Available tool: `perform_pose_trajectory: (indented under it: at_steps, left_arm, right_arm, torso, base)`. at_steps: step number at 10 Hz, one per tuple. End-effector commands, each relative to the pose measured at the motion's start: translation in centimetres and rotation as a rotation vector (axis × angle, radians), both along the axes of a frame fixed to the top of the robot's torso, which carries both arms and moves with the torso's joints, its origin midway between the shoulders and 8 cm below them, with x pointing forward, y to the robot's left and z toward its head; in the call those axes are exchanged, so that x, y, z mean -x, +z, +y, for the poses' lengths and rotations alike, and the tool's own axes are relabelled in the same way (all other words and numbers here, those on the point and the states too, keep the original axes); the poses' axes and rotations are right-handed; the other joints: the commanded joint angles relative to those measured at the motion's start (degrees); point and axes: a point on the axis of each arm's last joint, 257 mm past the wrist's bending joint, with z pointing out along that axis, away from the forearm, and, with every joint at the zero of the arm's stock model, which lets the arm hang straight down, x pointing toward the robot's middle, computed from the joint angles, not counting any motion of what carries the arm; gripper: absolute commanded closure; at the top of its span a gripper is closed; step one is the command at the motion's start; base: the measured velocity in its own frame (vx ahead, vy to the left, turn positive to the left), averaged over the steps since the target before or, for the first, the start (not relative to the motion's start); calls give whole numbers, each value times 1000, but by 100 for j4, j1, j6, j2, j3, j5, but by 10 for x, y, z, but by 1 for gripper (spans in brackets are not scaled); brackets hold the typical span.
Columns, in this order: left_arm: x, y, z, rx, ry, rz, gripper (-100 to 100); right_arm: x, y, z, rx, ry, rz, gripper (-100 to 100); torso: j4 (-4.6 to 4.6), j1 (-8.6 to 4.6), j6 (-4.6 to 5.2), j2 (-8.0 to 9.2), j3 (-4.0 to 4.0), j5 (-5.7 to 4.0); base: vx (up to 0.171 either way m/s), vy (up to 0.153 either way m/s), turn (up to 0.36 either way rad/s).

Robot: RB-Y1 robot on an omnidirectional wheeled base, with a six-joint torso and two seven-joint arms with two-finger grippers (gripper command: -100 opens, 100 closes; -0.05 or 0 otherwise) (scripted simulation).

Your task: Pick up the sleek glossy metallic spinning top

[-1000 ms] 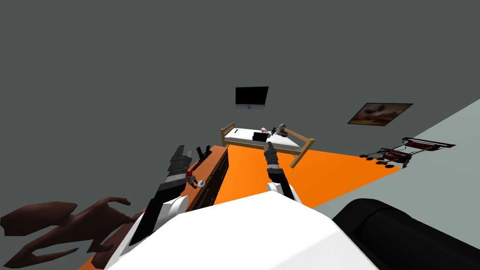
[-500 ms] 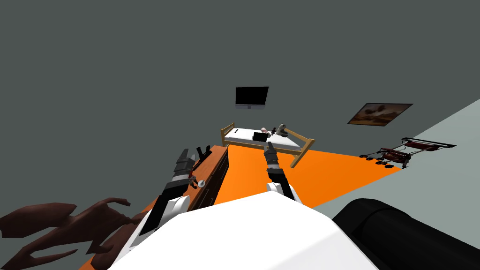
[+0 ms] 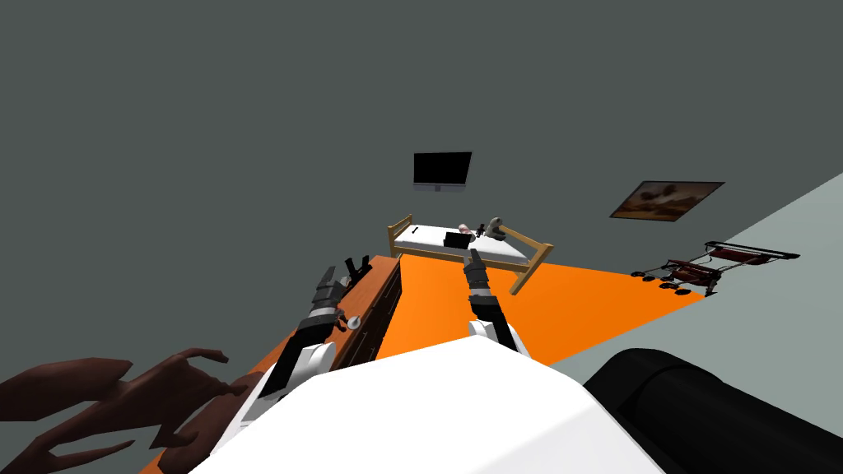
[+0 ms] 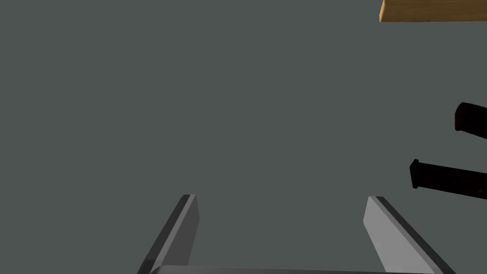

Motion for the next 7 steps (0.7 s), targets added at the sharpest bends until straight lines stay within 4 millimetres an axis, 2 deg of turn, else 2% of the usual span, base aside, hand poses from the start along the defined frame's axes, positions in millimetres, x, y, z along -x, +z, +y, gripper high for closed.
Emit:
perform_pose_trajectory:
  at_steps: [1,2,3,4,5,7]
  left_arm:
    - [-10,-19,2,50,-9,39,-100]
    - [-10,-27,3,52,-7,55,-100]
    - [-15,-42,6,87,-10,87,-100]
    - [-15,-44,6,87,-9,91,-100]
    - [-20,-62,9,123,-11,125,-100]
    - [-23,-81,12,161,-10,164,-100]
  right_arm:
    - [0,0,0,0,0,0,0]
    - [0,0,0,0,0,0,0]
    - [0,0,0,0,0,0,0]
    - [0,0,0,0,0,0,0]
    - [0,0,0,0,0,0,0]
    - [0,0,0,0,0,0,0]
  torso:
    - [0,0,0,0,0,0]
    - [0,0,1,-1,0,0]
    - [0,-1,0,-1,0,0]
    - [0,-2,1,-1,0,0]
    - [0,-2,1,-1,0,-1]
    - [0,0,0,-1,0,0]
  base:
    - [3,6,1]
    - [0,0,0]
    - [0,0,0]
    - [0,0,0]
    - [0,0,0]
    - [4,7,-2]
